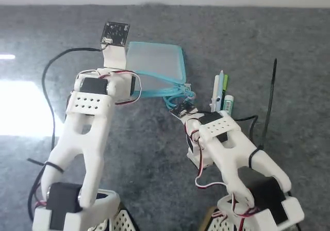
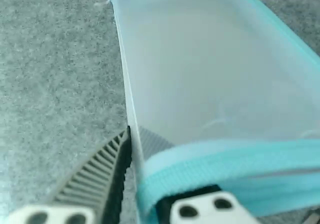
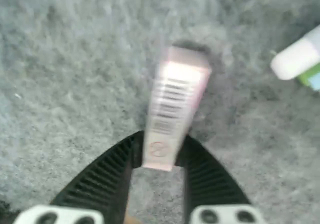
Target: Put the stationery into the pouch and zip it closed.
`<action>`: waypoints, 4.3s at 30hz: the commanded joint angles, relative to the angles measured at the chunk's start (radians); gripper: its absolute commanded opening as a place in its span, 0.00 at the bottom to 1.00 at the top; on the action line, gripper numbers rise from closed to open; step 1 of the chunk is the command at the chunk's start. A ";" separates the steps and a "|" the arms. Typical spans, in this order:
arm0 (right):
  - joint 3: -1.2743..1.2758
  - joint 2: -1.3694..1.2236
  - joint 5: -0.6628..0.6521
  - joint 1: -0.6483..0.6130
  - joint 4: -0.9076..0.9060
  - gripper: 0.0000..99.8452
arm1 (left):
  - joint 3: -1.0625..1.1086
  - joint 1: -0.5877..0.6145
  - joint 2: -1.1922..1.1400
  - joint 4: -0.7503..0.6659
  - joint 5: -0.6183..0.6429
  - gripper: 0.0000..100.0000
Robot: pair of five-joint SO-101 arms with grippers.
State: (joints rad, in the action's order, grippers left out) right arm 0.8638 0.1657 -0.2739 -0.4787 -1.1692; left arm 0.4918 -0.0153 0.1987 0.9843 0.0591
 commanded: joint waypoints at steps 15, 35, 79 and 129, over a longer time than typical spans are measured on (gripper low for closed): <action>-0.976 0.116 -0.038 0.102 -0.604 0.01 | 0.001 0.020 -0.020 0.025 0.021 0.01; -1.300 -0.375 0.117 -0.186 -0.628 0.01 | 0.002 0.025 -0.020 0.023 0.020 0.01; -1.447 -0.424 0.169 -0.065 -0.633 0.01 | 0.064 -0.089 -0.018 0.002 0.008 0.01; -1.386 -0.507 0.117 -0.048 -0.633 0.01 | 0.110 -0.133 -0.008 -0.046 -0.103 0.01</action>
State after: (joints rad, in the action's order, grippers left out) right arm -0.4710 -0.3452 -0.1419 -0.5585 -1.7568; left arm 0.5685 -0.1212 0.1972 0.9383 -0.0100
